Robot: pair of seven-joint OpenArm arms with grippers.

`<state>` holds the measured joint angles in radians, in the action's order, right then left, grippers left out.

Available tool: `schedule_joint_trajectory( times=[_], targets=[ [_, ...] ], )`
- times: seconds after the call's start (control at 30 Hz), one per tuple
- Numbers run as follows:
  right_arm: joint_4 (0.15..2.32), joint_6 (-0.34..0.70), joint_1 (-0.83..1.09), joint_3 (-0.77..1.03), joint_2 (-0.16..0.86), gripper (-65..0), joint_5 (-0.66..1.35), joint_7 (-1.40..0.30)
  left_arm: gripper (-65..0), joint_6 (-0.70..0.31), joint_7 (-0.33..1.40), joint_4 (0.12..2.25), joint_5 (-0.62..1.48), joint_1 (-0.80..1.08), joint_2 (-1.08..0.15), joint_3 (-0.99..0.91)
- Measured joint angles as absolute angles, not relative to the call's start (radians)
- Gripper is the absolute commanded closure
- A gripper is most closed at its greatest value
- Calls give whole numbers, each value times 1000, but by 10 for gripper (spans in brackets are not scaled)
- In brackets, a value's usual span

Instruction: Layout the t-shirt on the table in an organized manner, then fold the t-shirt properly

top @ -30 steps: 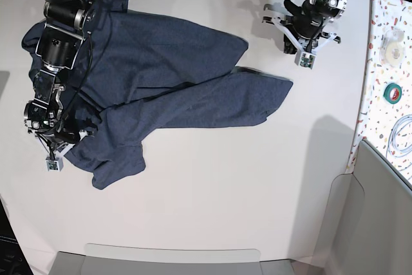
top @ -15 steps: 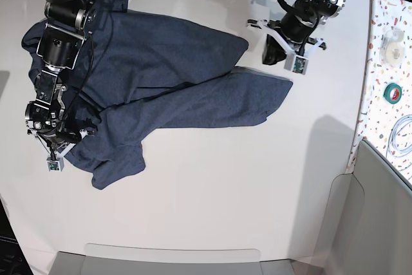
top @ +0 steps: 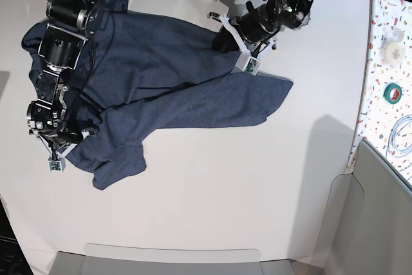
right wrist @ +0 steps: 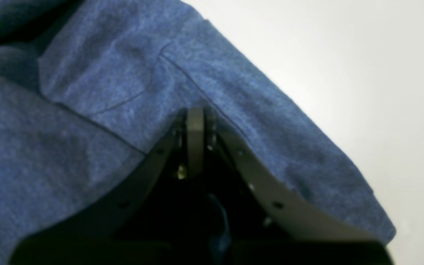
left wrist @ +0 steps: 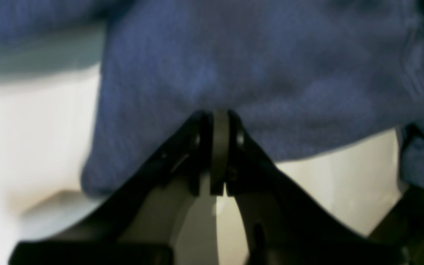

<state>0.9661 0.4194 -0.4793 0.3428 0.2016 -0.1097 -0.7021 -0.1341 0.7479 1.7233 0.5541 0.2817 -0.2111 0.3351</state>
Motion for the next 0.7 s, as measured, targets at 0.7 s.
schedule_joint_trajectory(
  times=[0.7],
  targets=[
    [854,286,-499,348,264,0,-121,-554,-40,-63,543,1610,508,357,-244,0]
  ],
)
